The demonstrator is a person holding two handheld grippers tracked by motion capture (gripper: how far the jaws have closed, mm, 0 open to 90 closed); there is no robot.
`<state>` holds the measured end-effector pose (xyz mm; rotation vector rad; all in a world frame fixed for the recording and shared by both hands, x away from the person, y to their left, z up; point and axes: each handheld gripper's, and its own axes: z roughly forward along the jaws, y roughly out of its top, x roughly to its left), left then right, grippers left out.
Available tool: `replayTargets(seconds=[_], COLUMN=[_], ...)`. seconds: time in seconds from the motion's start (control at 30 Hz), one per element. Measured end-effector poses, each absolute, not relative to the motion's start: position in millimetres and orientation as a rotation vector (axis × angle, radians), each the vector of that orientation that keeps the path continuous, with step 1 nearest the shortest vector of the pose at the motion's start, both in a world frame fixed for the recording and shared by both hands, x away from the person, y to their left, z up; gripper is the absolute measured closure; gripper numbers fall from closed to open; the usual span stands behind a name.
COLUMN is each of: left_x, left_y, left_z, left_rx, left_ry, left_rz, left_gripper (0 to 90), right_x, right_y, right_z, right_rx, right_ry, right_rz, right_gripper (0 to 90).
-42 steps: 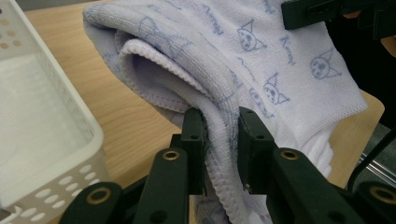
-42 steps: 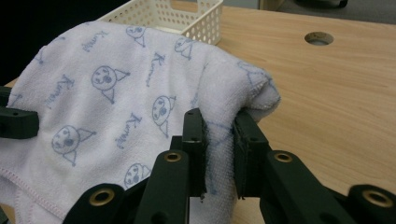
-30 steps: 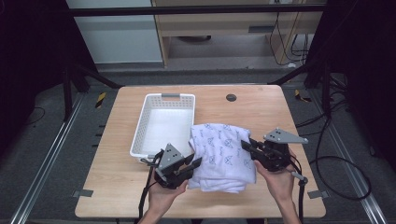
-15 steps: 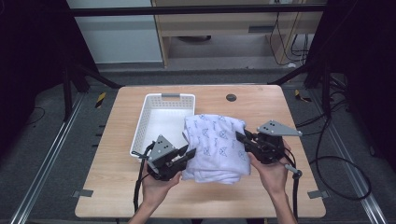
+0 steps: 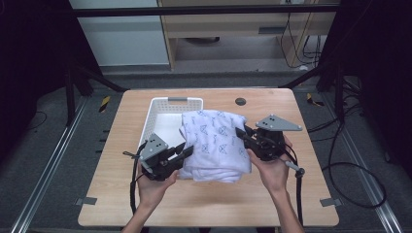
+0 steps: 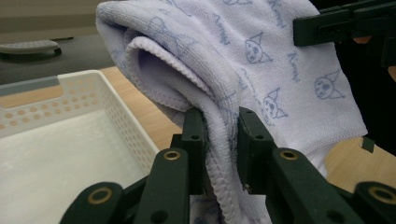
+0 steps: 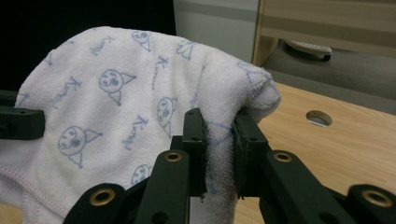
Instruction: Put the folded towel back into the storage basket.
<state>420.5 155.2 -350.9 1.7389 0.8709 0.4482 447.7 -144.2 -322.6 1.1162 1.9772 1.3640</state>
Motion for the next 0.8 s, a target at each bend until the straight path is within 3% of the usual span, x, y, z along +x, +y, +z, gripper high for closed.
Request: replayTargets(seconds=[0.8], left_x=[435.1], left_y=[204.4], left_z=[-336.3], left_rx=[1.637], left_ry=[0.958], left_rz=[0.492], left_gripper=[74.9], right_x=[478.3], right_y=[-89.7], right_z=[-301.3], right_rx=[1.047], right_ry=[1.990], right_rz=[1.382], right_gripper=[77.6])
